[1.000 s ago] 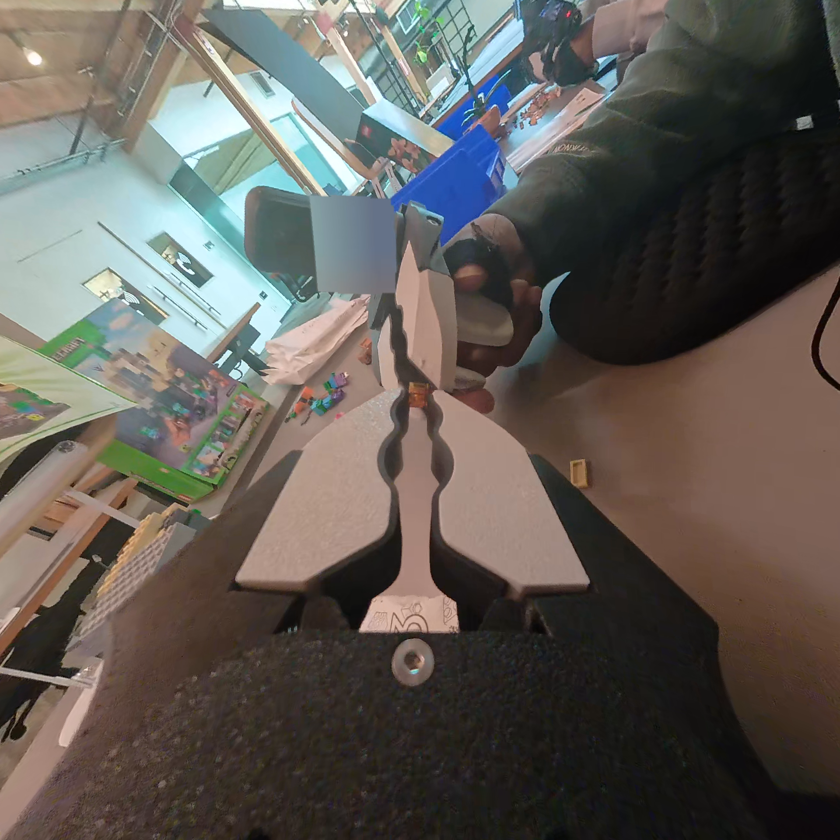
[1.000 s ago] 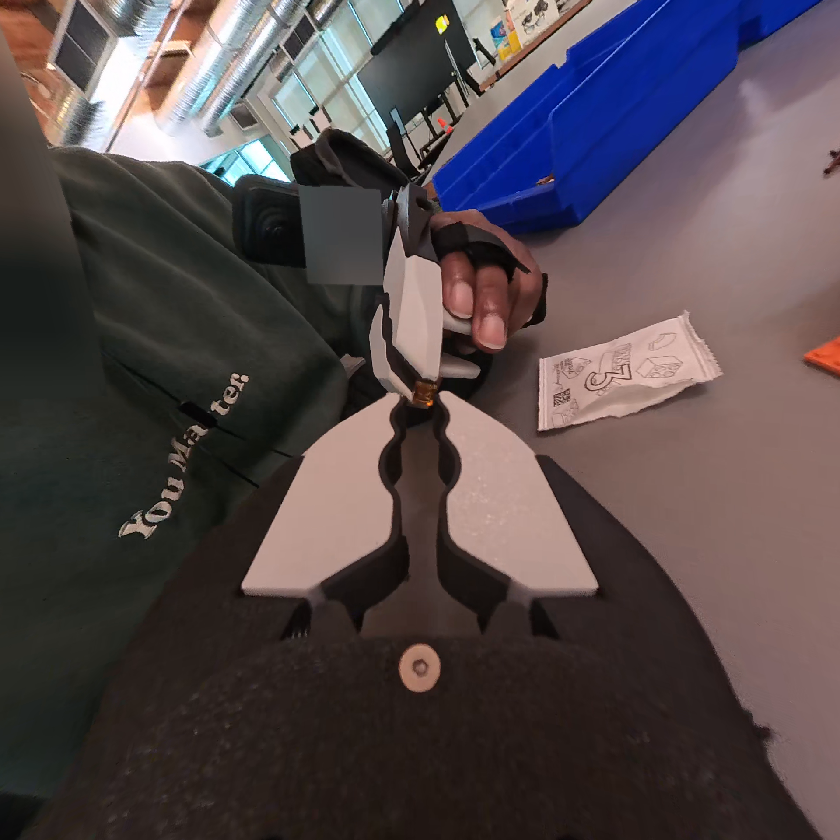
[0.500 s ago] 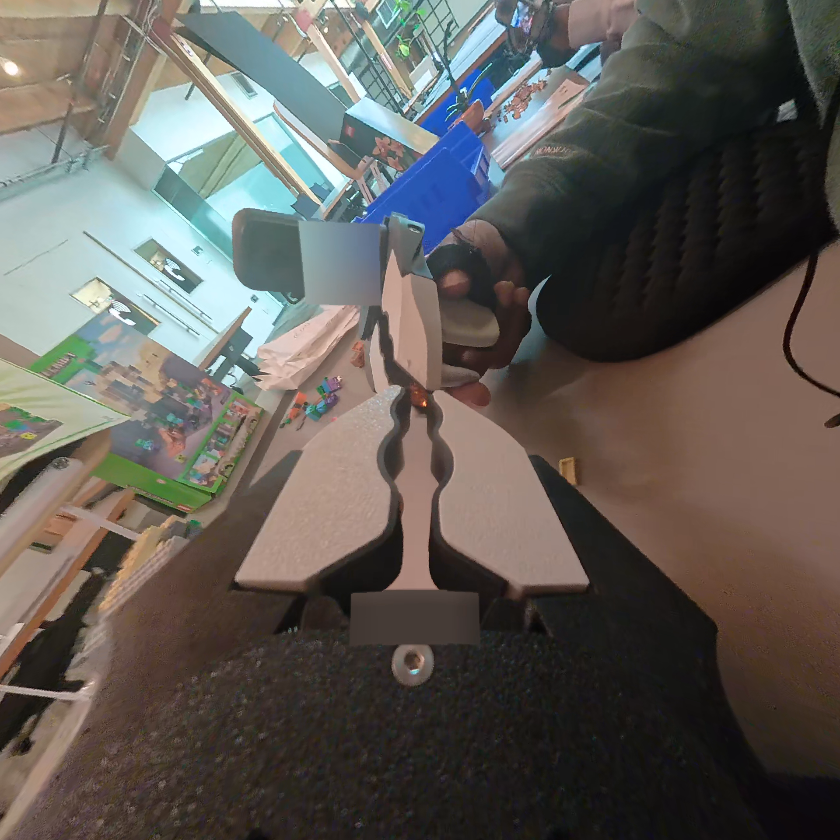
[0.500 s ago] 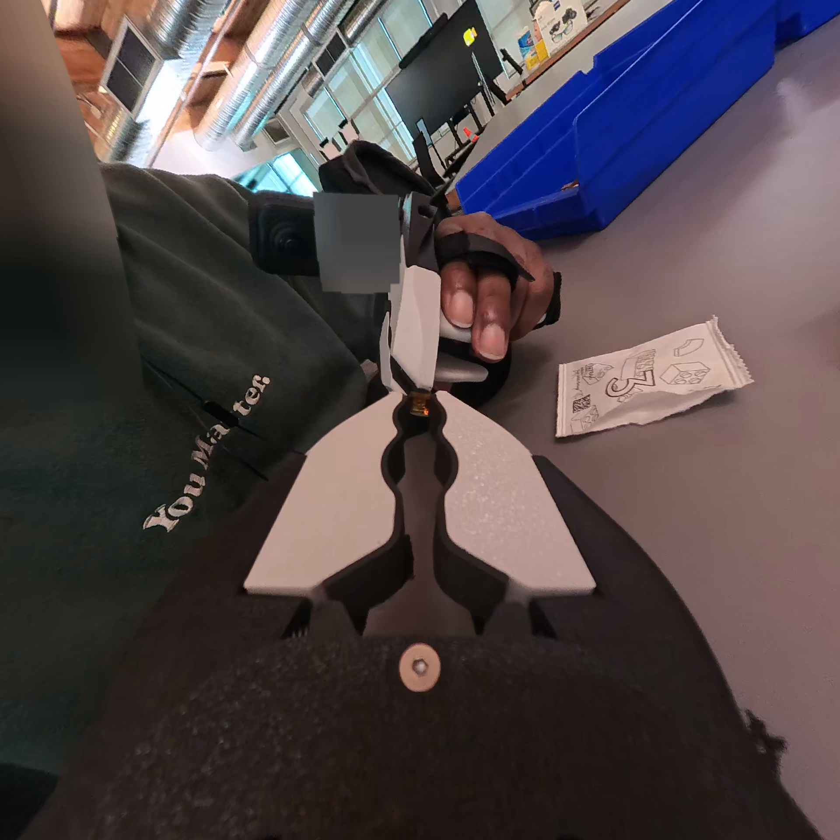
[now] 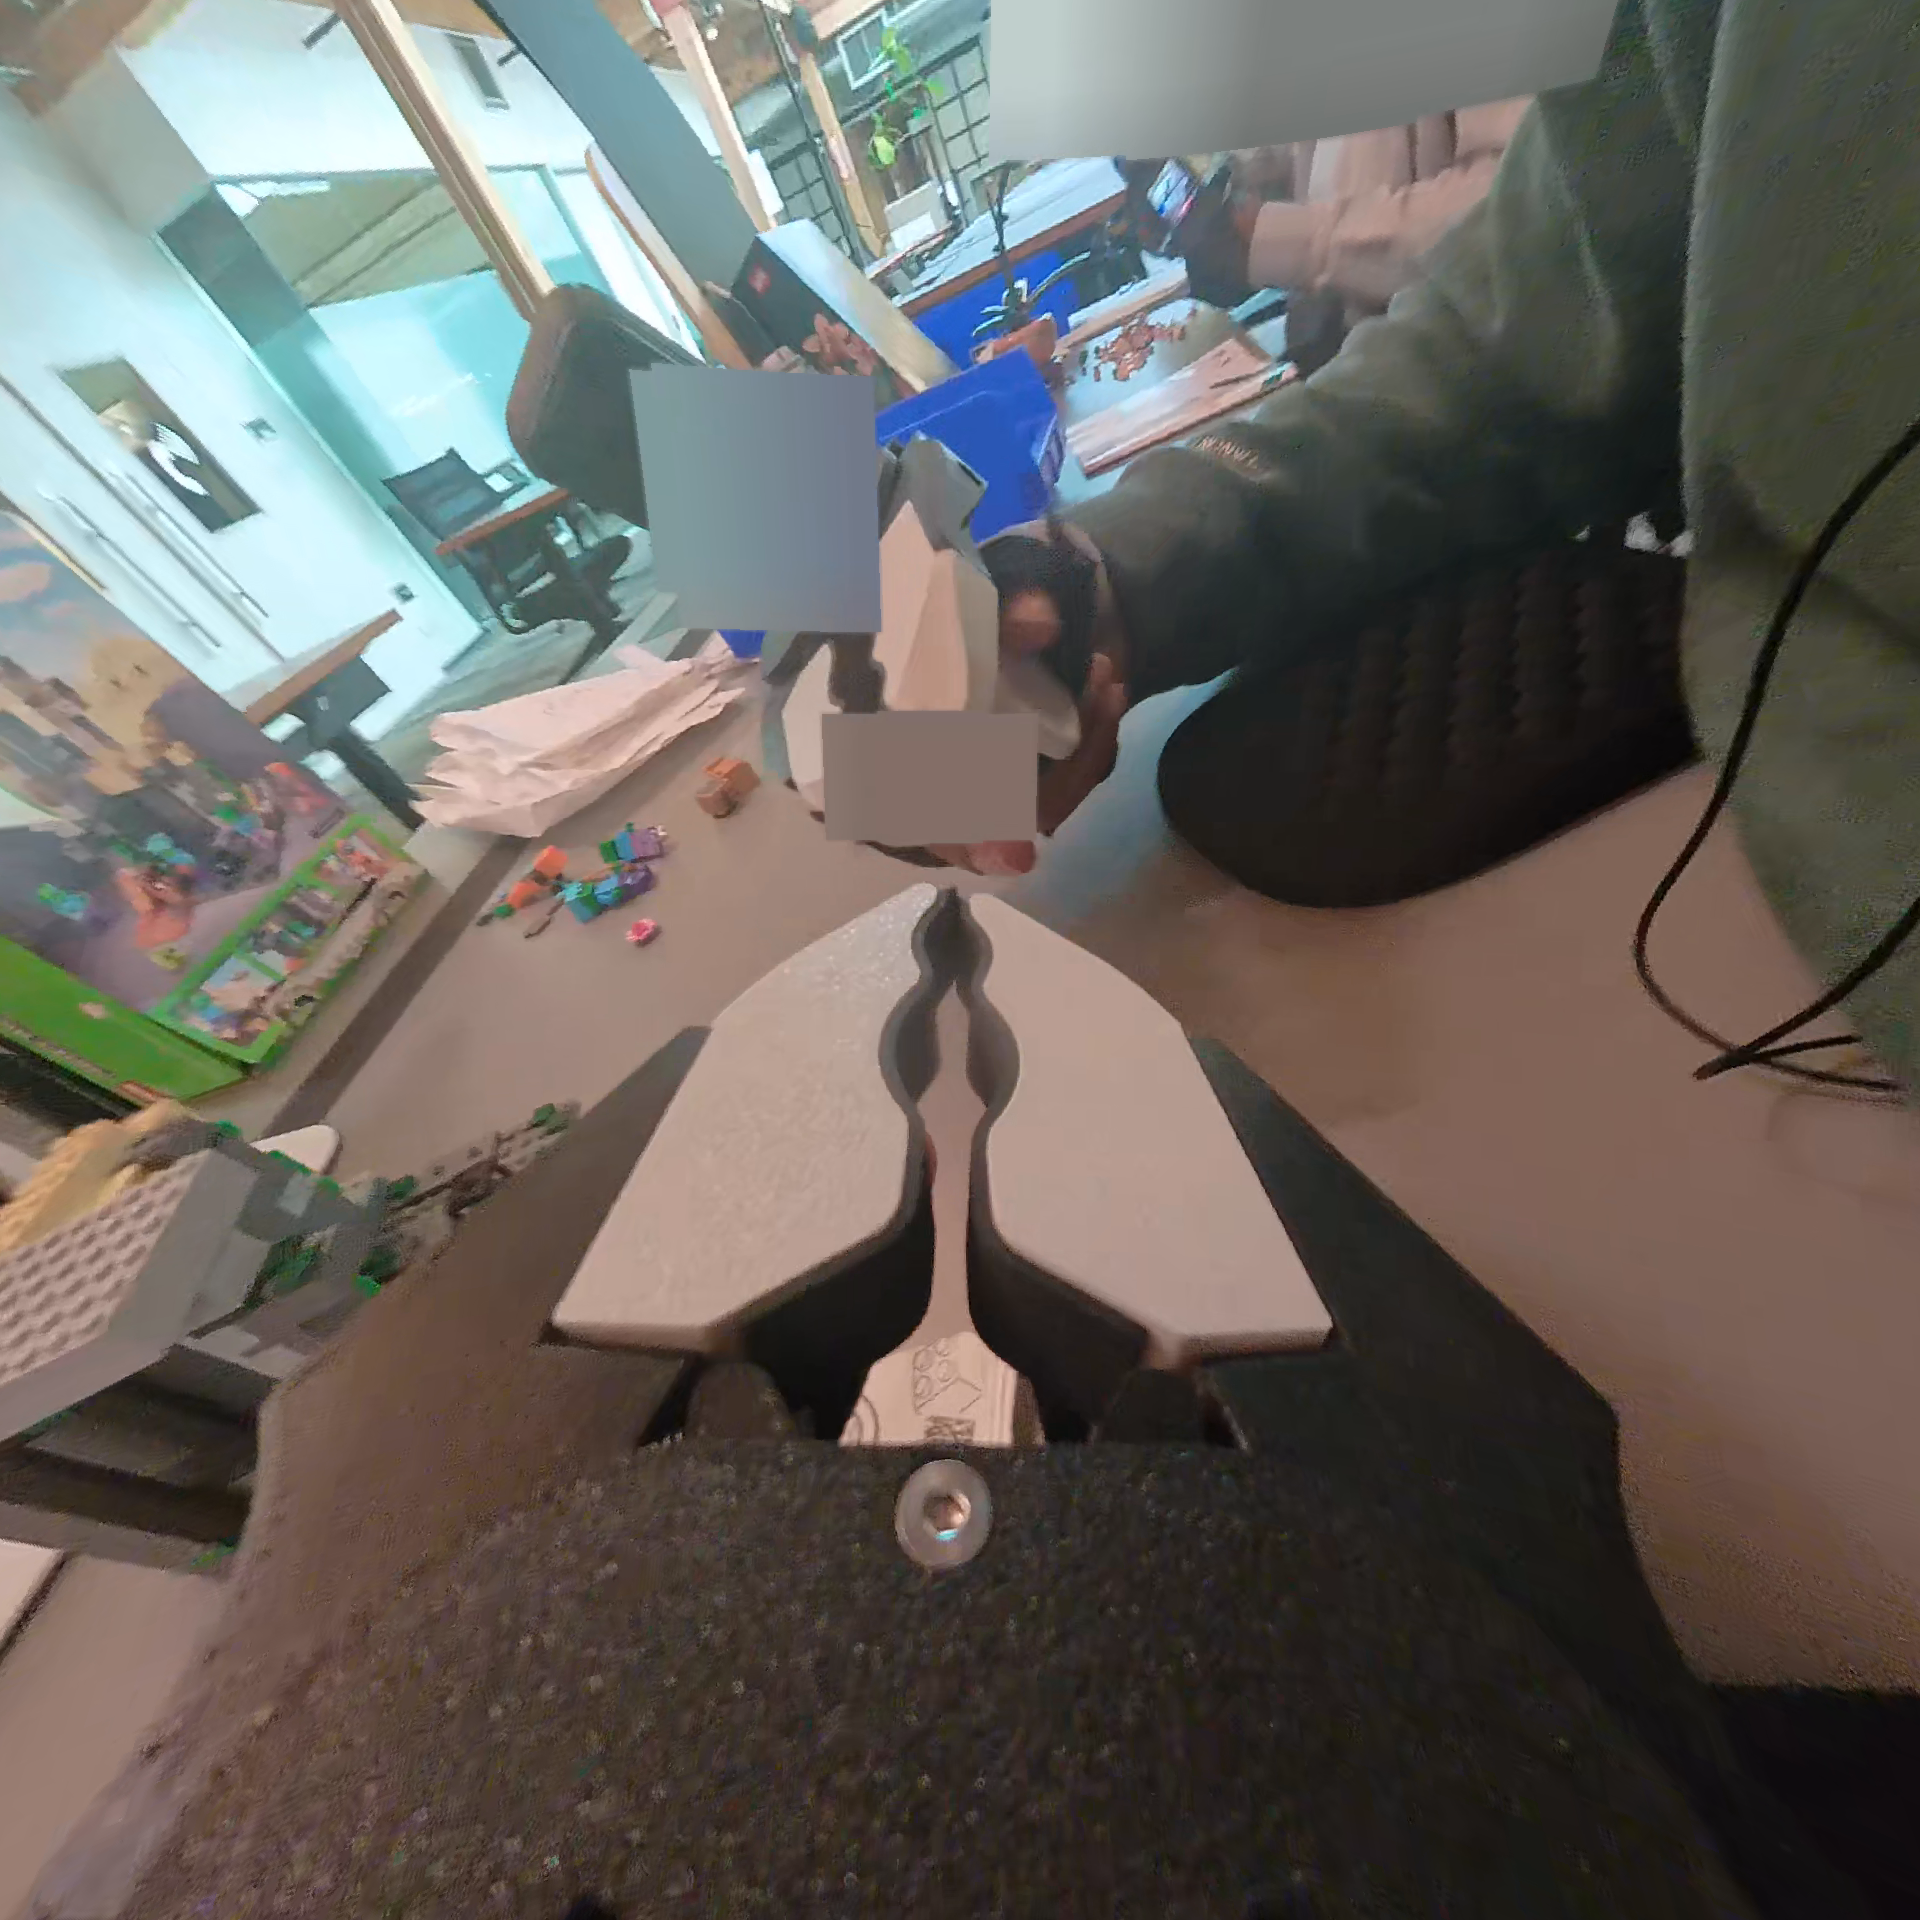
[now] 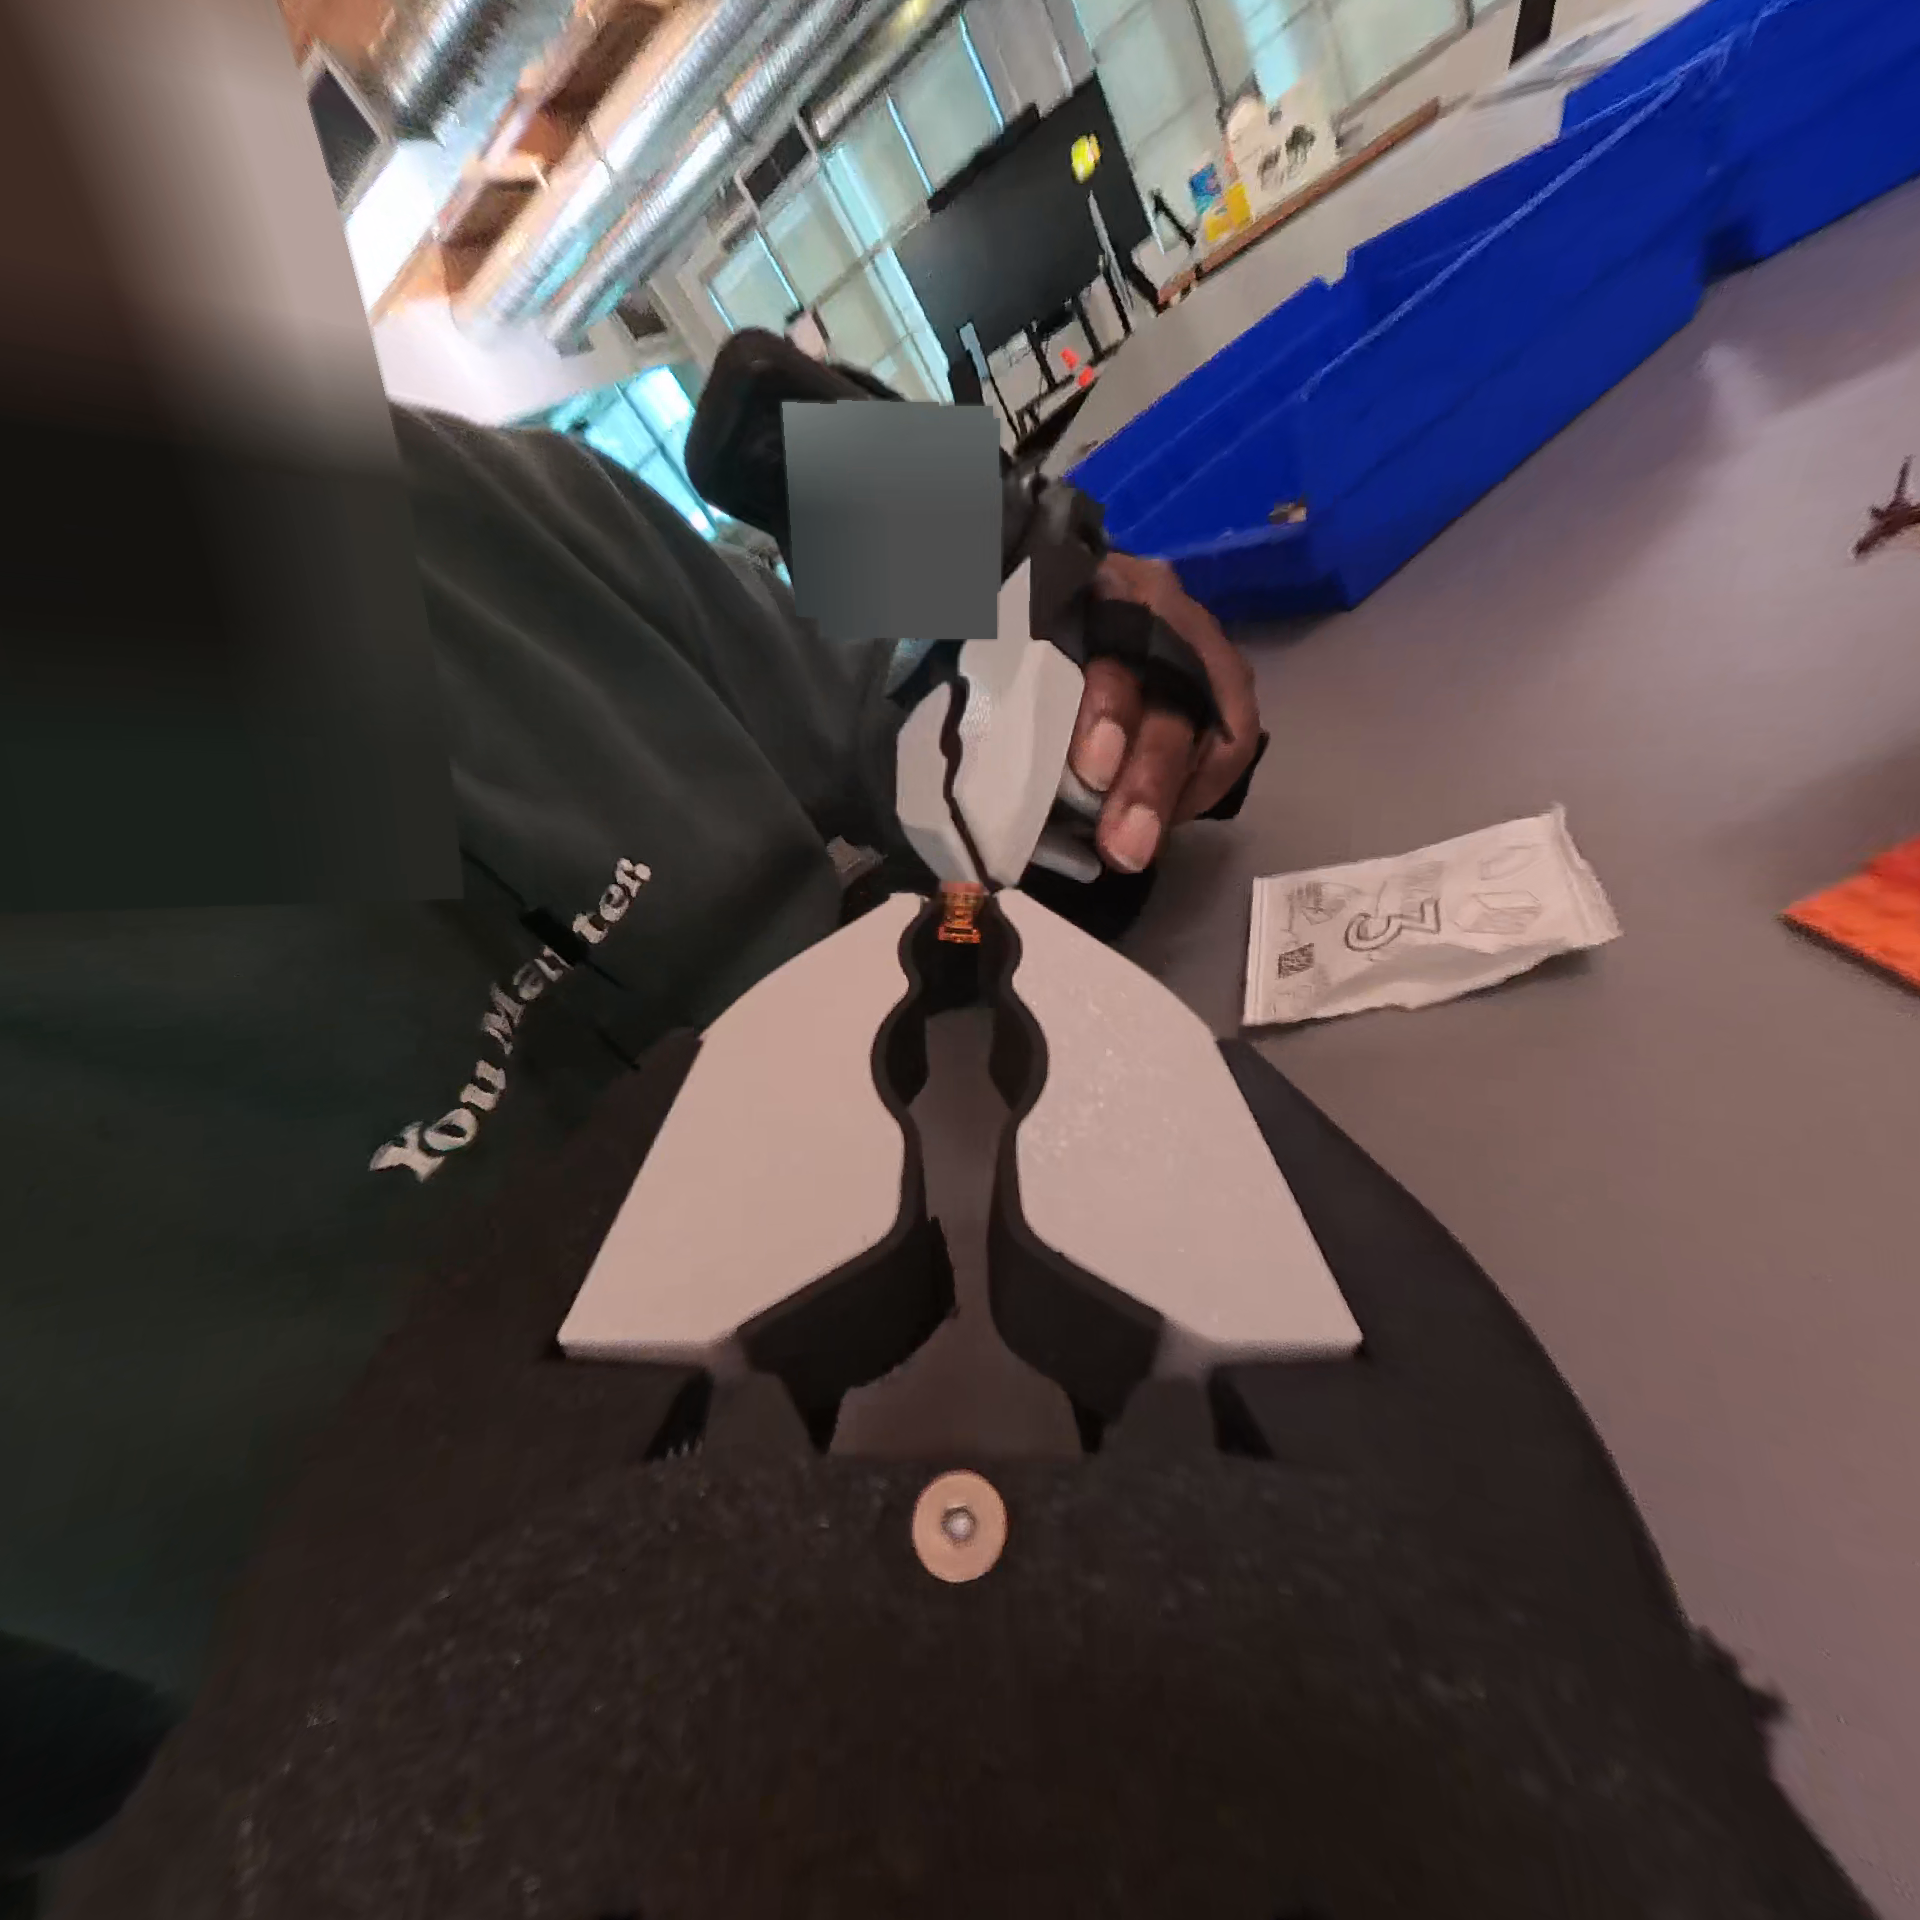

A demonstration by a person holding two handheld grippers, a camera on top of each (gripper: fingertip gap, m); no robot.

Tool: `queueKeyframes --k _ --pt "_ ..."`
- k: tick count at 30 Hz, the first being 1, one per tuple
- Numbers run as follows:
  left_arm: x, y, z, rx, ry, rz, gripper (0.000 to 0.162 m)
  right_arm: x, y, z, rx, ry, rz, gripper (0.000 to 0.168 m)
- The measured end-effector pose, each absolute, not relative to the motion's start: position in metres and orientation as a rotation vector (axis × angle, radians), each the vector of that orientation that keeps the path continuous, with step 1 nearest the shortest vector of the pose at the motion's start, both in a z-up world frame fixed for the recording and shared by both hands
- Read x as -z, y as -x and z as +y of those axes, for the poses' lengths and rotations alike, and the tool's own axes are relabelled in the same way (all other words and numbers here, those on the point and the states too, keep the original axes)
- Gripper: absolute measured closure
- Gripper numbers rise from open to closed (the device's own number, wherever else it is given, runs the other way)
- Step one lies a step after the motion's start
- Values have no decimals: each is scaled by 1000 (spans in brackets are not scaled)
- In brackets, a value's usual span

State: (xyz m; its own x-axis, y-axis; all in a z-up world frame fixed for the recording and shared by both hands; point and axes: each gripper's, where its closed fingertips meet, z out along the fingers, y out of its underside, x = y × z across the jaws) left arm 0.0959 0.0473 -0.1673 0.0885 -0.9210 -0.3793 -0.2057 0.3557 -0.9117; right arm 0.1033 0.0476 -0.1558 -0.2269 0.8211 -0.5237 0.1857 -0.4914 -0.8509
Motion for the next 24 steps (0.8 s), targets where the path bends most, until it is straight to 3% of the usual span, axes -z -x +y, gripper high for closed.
queueKeyframes --k 4,7,18,24 --pt "166 -99 47 599 1019 1398 161 161 -98 44 -1811 1593 -1190 161" --pt "166 -102 48 542 1007 1397 144 163 -91 41 -1832 1618 -1173 161" --pt "172 -101 49 338 955 1465 154 169 -85 40 -1964 1692 -1083 161" --pt "175 -102 46 475 1066 1472 154 170 -87 36 -1987 1687 -1110 161"
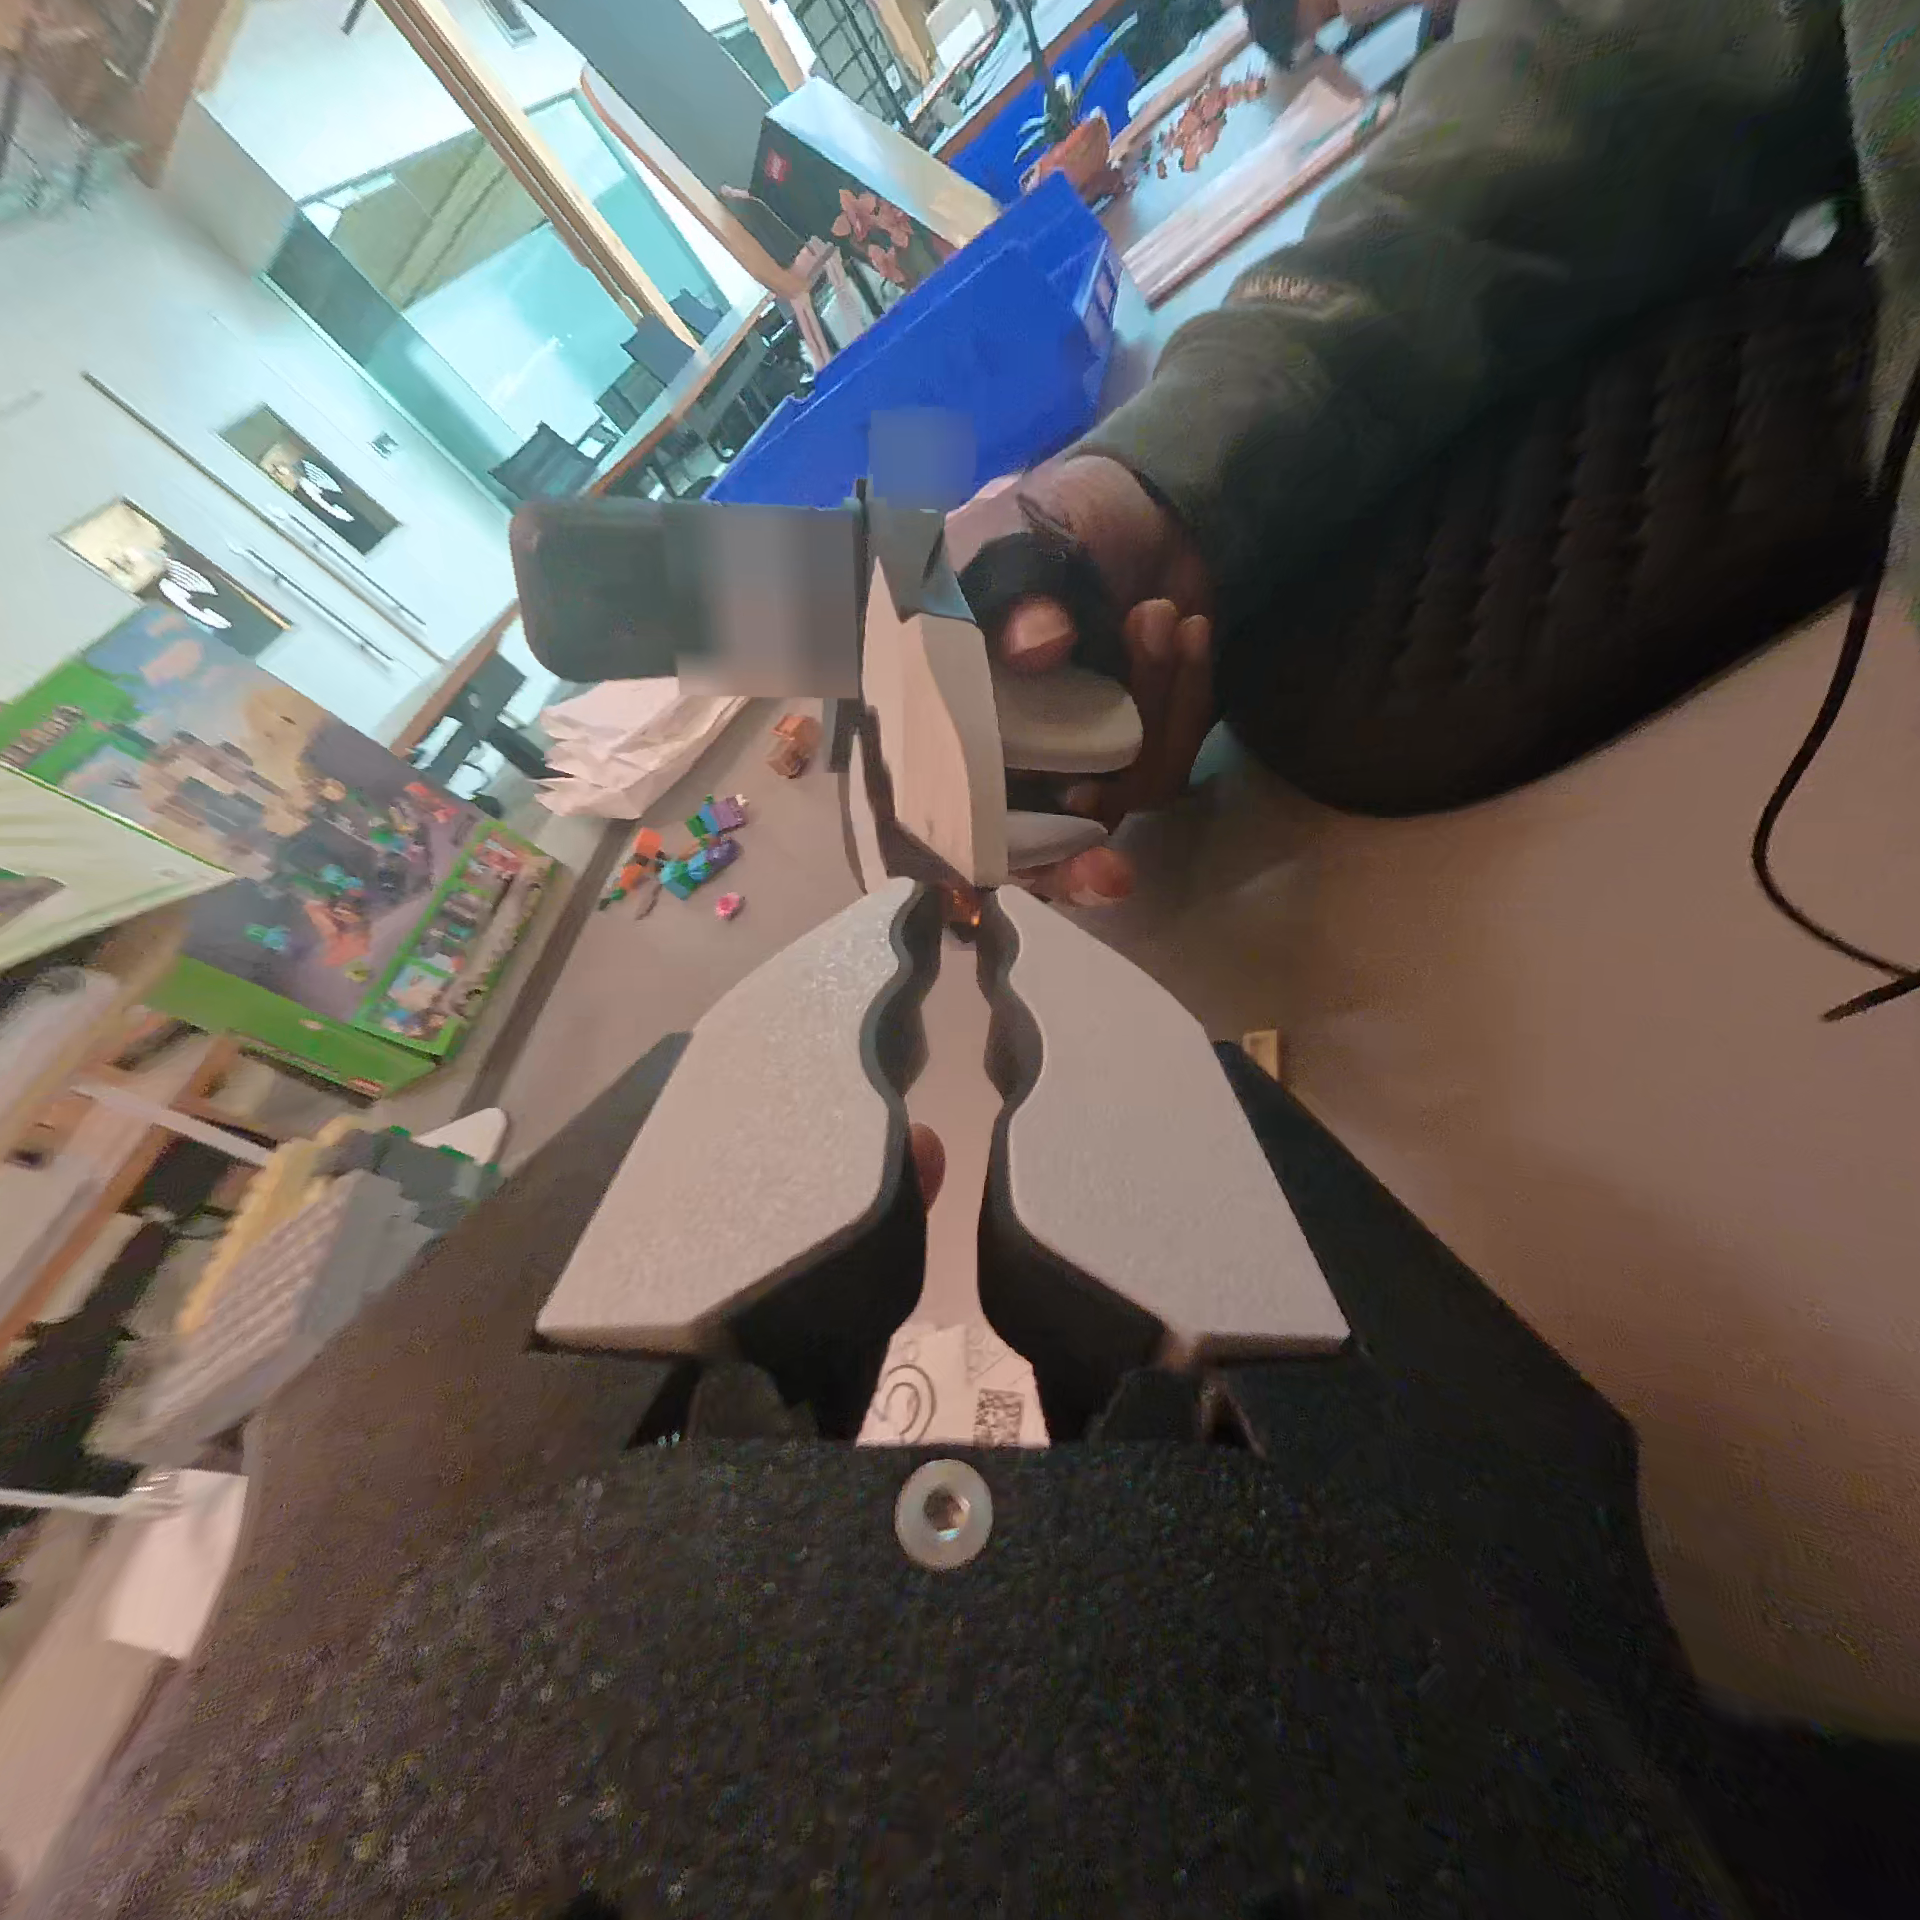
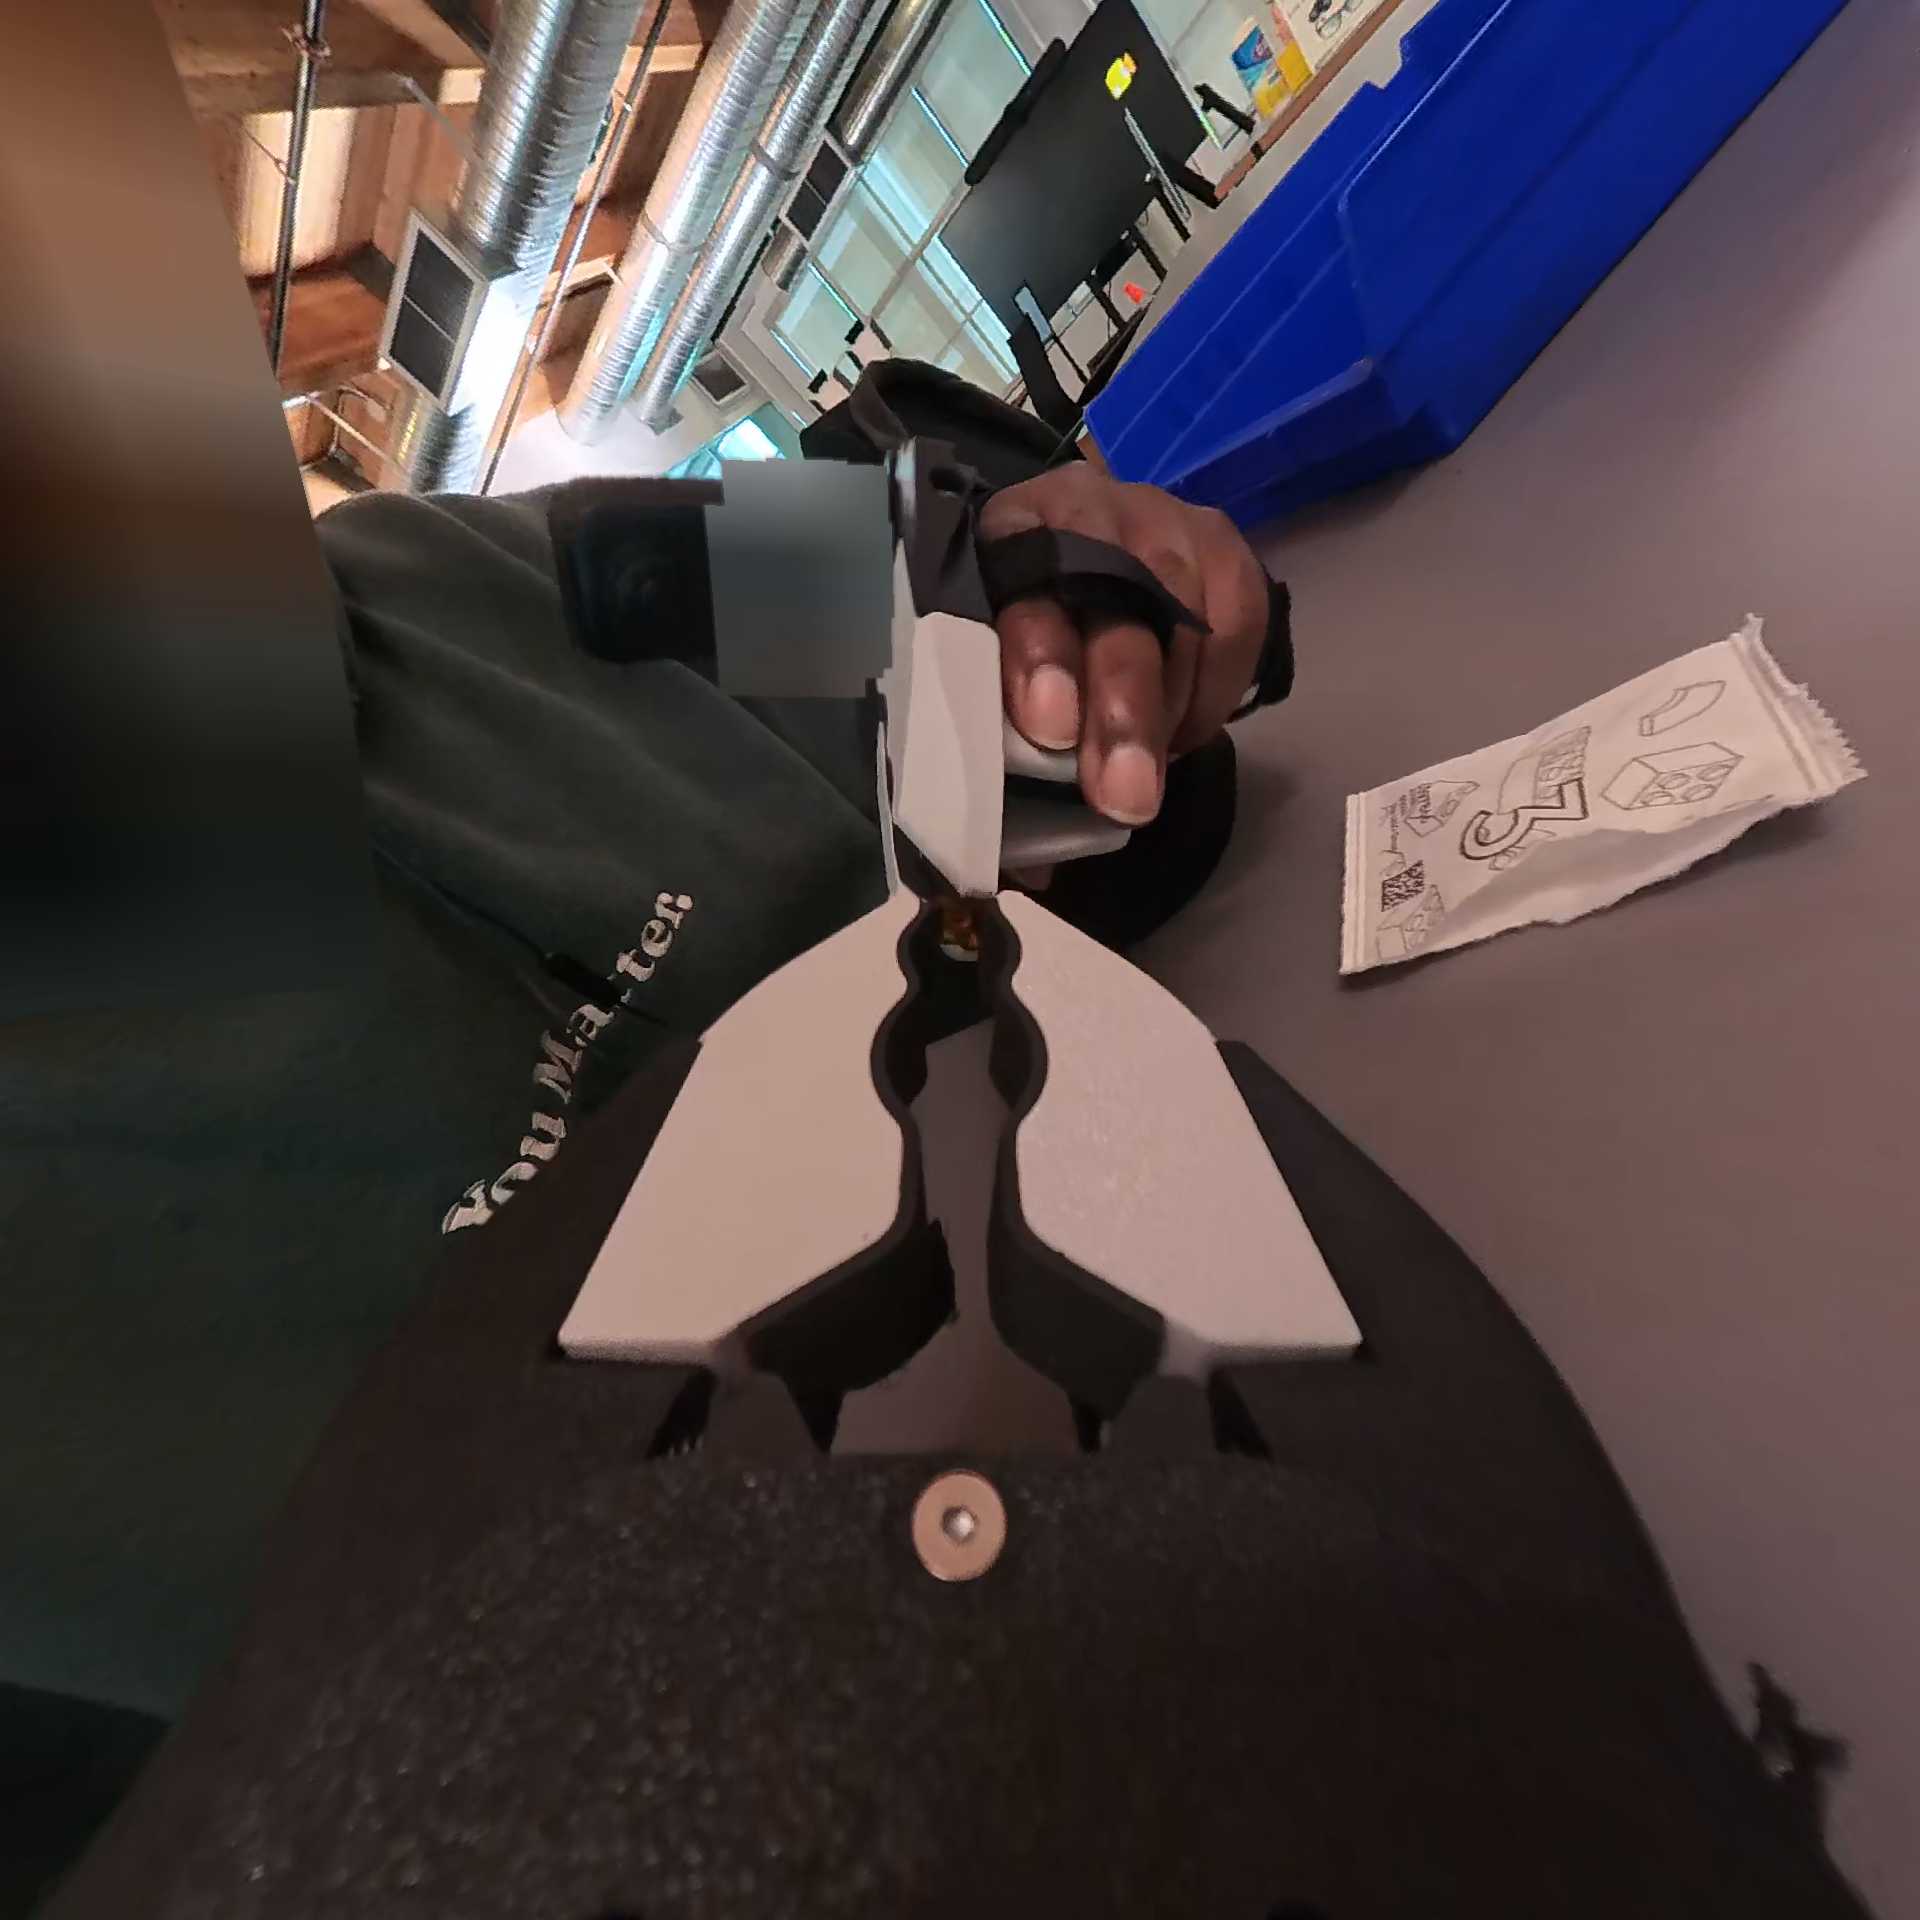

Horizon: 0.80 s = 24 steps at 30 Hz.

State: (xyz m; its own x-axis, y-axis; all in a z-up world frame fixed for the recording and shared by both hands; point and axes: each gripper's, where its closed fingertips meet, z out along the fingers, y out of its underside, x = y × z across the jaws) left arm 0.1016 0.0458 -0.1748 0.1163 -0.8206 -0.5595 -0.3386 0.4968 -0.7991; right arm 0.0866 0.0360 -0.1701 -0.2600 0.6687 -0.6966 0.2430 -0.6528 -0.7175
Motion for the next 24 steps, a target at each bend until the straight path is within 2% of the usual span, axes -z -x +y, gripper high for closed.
queueKeyframes --k 8,14,16,22,24 --pt "166 -103 39 875 1228 1370 155 162 -90 30 -1926 1605 -1199 161" --pt "153 -102 29 1242 1302 1272 161 158 -102 47 -1637 1547 -1256 161" --pt "164 -105 32 1106 1308 1317 161 154 -105 45 -1589 1506 -1302 161" --pt "169 -104 49 1132 1423 1228 162 169 -101 49 -1439 1535 -1351 161" --pt "173 -105 52 1192 1488 1196 155 172 -99 52 -1343 1517 -1362 161"
